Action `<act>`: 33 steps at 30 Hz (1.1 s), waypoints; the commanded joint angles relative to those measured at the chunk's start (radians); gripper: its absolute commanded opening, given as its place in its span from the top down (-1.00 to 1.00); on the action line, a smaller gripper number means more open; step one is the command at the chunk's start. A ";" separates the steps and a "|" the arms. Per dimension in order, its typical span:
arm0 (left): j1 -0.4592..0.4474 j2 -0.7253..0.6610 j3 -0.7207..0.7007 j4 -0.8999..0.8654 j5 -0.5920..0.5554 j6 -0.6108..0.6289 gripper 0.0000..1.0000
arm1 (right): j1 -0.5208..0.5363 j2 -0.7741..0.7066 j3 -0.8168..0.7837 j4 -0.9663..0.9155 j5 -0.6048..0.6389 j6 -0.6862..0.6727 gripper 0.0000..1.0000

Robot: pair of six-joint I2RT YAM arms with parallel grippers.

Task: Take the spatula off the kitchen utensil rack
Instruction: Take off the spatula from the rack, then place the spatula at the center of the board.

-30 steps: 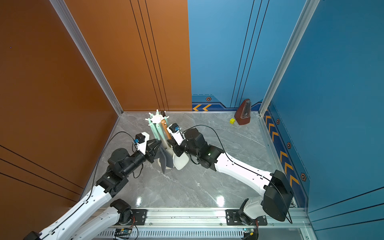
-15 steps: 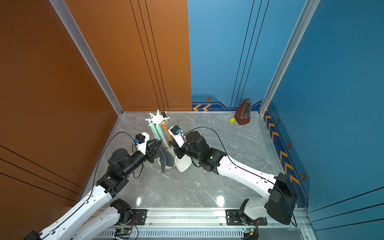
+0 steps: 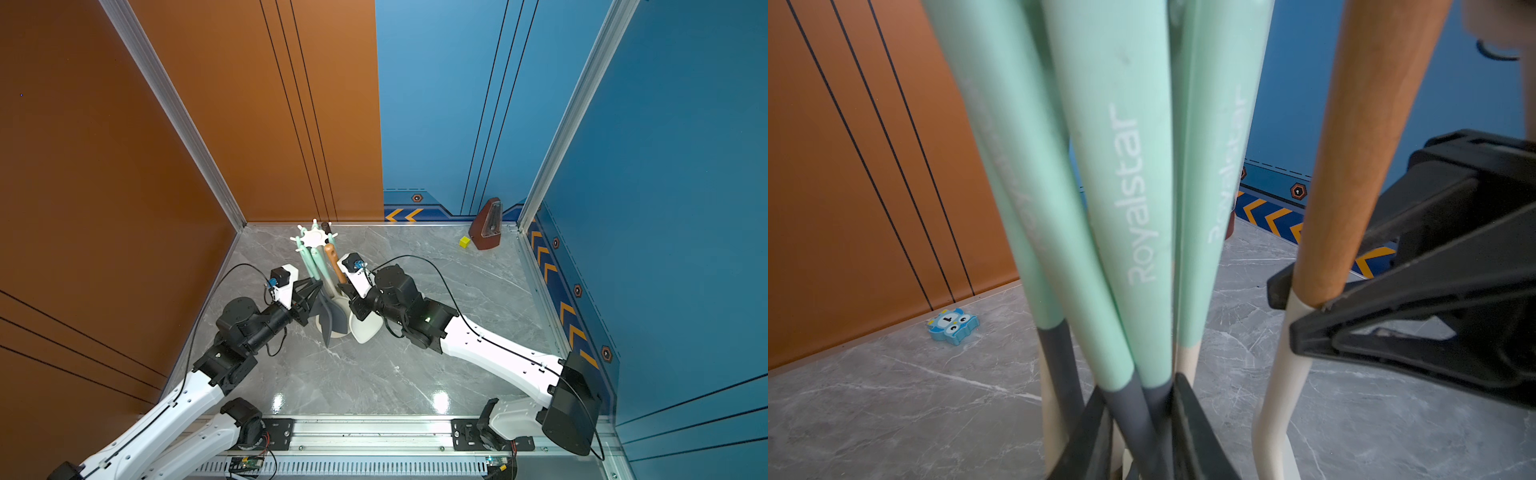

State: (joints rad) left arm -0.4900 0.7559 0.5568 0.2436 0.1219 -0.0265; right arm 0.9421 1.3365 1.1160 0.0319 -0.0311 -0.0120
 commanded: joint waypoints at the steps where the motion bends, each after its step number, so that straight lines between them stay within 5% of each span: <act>1: 0.006 0.009 -0.020 -0.032 -0.002 0.018 0.49 | -0.001 -0.047 -0.009 -0.018 0.019 -0.017 1.00; 25: 0.005 0.037 -0.007 -0.032 0.006 0.026 0.48 | -0.233 -0.196 -0.075 -0.154 -0.079 0.069 1.00; 33: 0.006 0.040 -0.007 -0.033 0.010 0.032 0.48 | -0.417 -0.209 -0.084 -0.208 -0.117 0.099 1.00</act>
State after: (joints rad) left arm -0.4900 0.7784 0.5568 0.2703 0.1219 -0.0242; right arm 0.5602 1.1660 1.0389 -0.1513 -0.1177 0.0601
